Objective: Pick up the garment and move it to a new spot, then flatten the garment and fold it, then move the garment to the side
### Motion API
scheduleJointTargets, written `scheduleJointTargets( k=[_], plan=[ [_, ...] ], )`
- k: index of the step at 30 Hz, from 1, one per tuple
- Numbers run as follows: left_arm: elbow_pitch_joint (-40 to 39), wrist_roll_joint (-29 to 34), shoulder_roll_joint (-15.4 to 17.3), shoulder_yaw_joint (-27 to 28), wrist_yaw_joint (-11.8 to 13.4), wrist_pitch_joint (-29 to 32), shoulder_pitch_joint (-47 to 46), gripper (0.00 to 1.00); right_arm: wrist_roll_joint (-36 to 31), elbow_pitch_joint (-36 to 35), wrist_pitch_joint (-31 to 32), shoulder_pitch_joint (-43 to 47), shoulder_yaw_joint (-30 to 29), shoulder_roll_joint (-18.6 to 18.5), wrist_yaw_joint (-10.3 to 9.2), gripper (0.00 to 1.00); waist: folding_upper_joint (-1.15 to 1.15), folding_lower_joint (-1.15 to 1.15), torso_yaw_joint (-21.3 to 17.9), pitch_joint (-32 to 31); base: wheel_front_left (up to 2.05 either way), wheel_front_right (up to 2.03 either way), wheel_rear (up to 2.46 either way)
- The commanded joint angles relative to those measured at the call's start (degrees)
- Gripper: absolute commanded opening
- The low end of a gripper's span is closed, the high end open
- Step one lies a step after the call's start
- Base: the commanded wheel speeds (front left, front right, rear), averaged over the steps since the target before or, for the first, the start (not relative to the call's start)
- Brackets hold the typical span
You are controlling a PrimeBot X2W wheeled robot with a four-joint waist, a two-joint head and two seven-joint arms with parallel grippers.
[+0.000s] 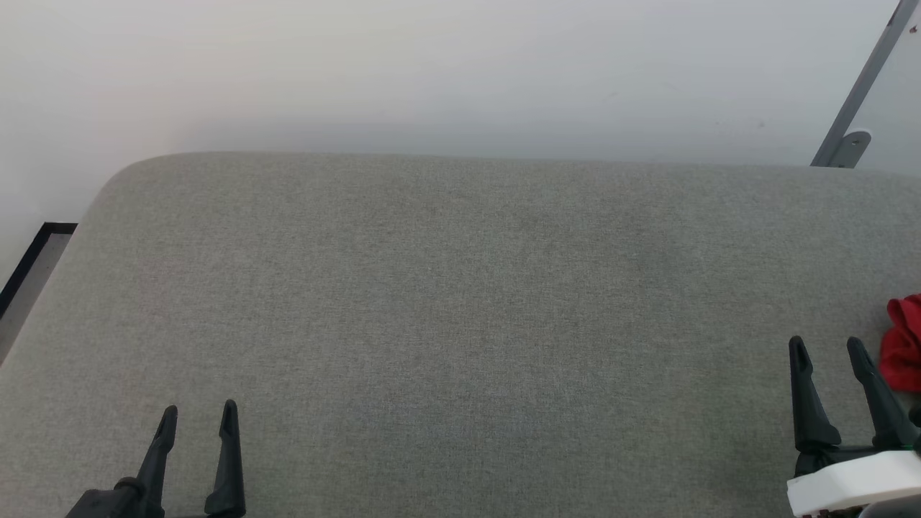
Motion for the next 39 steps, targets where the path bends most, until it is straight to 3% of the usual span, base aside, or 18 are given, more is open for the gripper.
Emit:
scheduleJointTargets(
  k=[1, 29, 30, 35, 39],
  plan=[
    [-0.1, 0.3, 0.0, 0.1, -0.1, -0.3, -0.4, 1.0, -0.4, -0.4, 0.3, 0.4, -0.1, 0.3, -0.03, 1.0, 0.0, 0.0, 0.0, 0.1, 0.0, 0.0, 0.0],
    [0.2, 0.9, -1.7, 1.0, -0.1, -0.3, -1.4, 1.0, 0.3, -2.7, 1.2, 0.1, 0.0, 1.0, -0.03, 1.0, 0.0, 0.0, 1.1, 1.3, 0.0, 0.0, 0.0],
    [0.2, 0.7, -1.7, 0.7, 0.0, 0.0, -0.9, 0.0, 0.1, -2.5, 1.0, 0.3, 0.0, 0.8, 0.0, 0.0, 0.0, 0.0, 1.1, 1.3, 0.0, 0.0, 0.0],
    [2.7, 0.3, -2.5, 0.5, 0.0, 0.3, -0.1, 0.0, 0.3, 0.0, 1.1, 1.3, 0.4, 1.9, 0.0, 0.0, 0.0, 0.0, 1.1, 1.3, 0.0, 0.0, 0.0],
    [3.1, -4.3, -2.5, 0.4, 0.0, 1.4, -0.9, 0.0, 4.3, 0.6, 2.1, 0.6, 0.3, 2.3, 0.0, 0.0, 0.0, 0.0, 0.9, 1.3, 0.0, 0.0, 0.0]
  ],
)
